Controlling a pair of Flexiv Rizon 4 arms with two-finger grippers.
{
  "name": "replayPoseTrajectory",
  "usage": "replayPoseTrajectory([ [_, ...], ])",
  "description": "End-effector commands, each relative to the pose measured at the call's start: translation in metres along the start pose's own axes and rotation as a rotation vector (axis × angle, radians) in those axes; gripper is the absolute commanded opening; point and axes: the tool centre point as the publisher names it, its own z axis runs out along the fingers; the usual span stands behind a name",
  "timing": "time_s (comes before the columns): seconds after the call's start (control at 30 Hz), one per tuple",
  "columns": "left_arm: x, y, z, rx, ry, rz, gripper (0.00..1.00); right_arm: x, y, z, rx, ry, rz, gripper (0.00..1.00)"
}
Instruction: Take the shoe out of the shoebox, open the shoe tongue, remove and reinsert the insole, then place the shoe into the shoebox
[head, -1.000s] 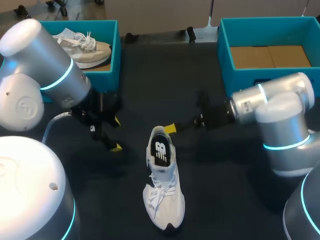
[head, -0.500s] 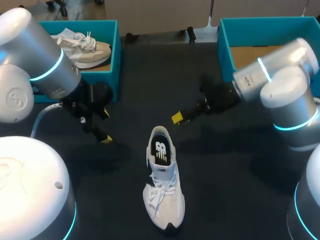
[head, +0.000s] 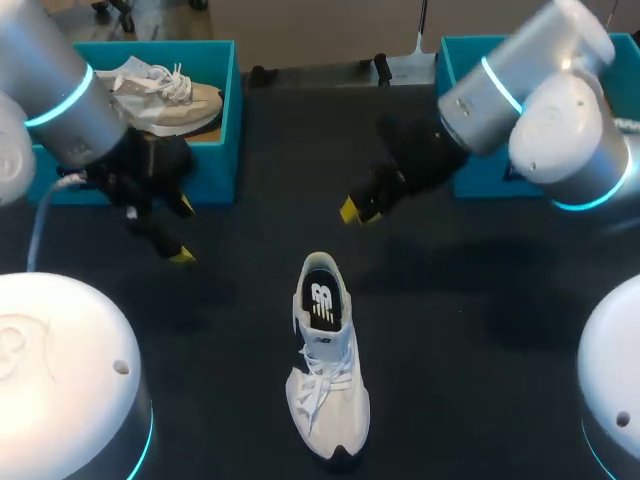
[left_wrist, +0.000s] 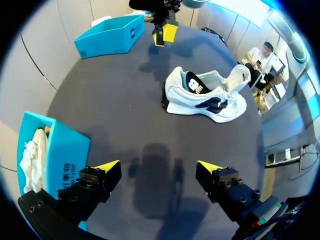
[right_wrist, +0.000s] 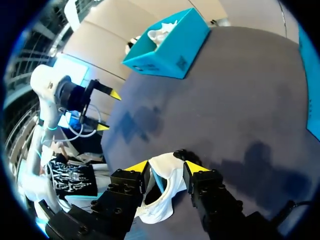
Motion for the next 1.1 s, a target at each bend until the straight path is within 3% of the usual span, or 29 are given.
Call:
replayPoseTrajectory([
  [0.03,-0.01,0.013,-0.026,0.0,0.008,0.018,1.0,0.011,0.005,-0.012,0.132,-0.187,0.034,0.45],
  [0.2,-0.022,0.024,-0.044,-0.003,0.022,0.059,1.0,0.02,0.007,-0.014,0.107,-0.287,0.084,0.44],
  [0.6,-0.06,0.063,-0.094,0.011,0.056,0.153,1.0,0.07,-0.002,-0.01,-0.017,-0.453,0.196,0.43],
  [0.87,-0.086,0.087,-0.131,0.032,0.084,0.248,1.0,0.095,-0.008,-0.001,-0.084,-0.516,0.289,0.4],
  [0.93,-0.086,0.087,-0.131,0.032,0.084,0.248,1.0,0.101,-0.009,0.002,-0.1,-0.525,0.3,0.36],
  [0.97,-0.086,0.087,-0.131,0.032,0.084,0.248,1.0,0.106,-0.009,0.005,-0.112,-0.529,0.307,0.2],
  [1.03,-0.086,0.087,-0.131,0.032,0.084,0.248,1.0,0.112,-0.01,0.011,-0.141,-0.538,0.323,0.0],
  [1.1,-0.086,0.087,-0.131,0.032,0.084,0.248,1.0,0.117,-0.011,0.017,-0.17,-0.548,0.344,0.0],
])
